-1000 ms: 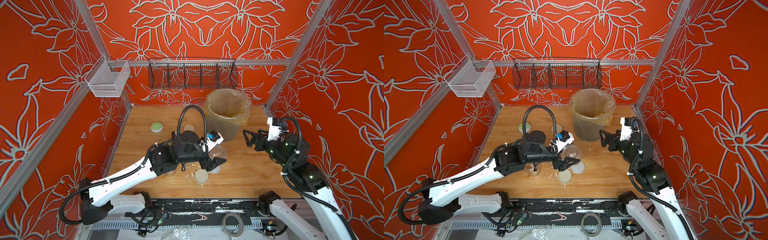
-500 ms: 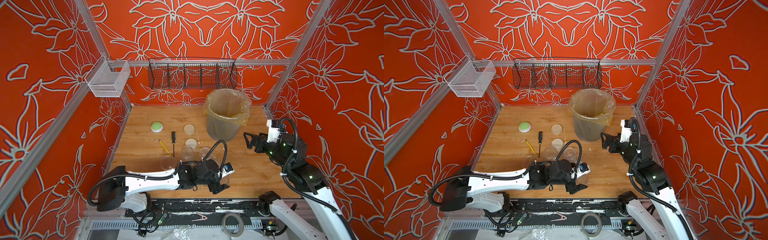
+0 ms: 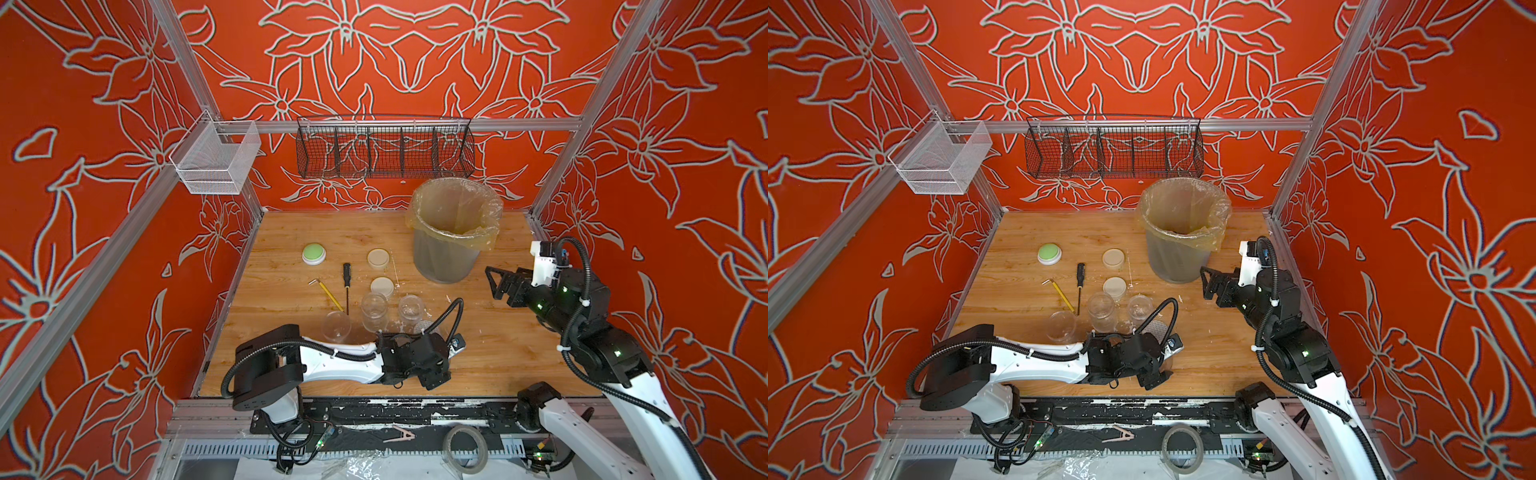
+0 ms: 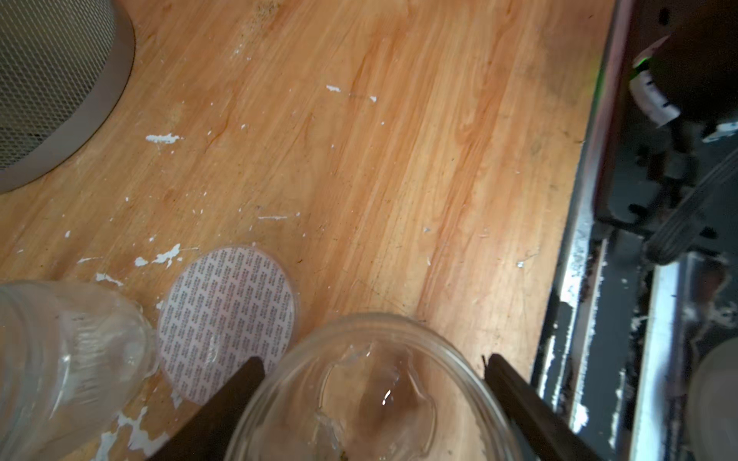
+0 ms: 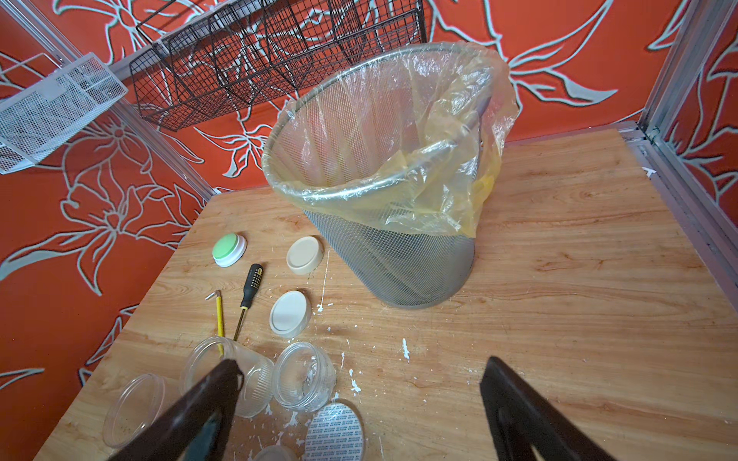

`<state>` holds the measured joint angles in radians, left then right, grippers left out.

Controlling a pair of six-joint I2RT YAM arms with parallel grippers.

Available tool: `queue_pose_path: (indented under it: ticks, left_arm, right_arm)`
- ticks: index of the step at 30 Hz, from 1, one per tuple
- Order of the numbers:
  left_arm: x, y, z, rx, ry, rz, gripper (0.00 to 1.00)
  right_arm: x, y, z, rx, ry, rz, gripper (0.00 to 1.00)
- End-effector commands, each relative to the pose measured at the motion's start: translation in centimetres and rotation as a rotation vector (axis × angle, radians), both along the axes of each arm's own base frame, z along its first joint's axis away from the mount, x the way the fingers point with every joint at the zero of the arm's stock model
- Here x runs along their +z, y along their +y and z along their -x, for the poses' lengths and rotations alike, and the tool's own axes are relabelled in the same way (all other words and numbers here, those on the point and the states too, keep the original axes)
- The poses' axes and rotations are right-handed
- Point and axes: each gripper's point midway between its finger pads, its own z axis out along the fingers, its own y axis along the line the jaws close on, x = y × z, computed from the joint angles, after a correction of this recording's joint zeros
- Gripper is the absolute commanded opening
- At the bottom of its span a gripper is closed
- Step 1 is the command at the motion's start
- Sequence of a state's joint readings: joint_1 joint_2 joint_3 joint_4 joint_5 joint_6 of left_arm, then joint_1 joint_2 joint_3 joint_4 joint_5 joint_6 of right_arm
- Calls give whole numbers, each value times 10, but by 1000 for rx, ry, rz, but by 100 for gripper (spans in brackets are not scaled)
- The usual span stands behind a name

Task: Empty moldy tea leaves from jars
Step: Place the jar at the center of the board.

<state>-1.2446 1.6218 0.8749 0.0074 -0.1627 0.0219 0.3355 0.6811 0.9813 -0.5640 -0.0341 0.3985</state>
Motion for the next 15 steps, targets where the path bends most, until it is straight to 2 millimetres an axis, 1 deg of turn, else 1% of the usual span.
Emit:
queue_pose_path:
  ticks: [1,3,9,12,15]
  left_arm:
    - [-5,-1,-10,48,-39,2,0]
    - [-12,2,-13,69,-42,-24,0]
    - [-22,8,-17,113,-39,-49,0]
    - [-23,12,-18,130,-42,-58,17]
    - [-20,15,-17,135,-44,-46,29]
  right_arm:
    - [2,1,-1,-6,-12,-21,96]
    - [2,1,-1,-6,-12,-21,96]
    - [2,2,-1,-4,-10,-31,96]
    - [3,2,-1,-3,-12,-33,96]
    - [3,2,-1,-2,-12,-35,96]
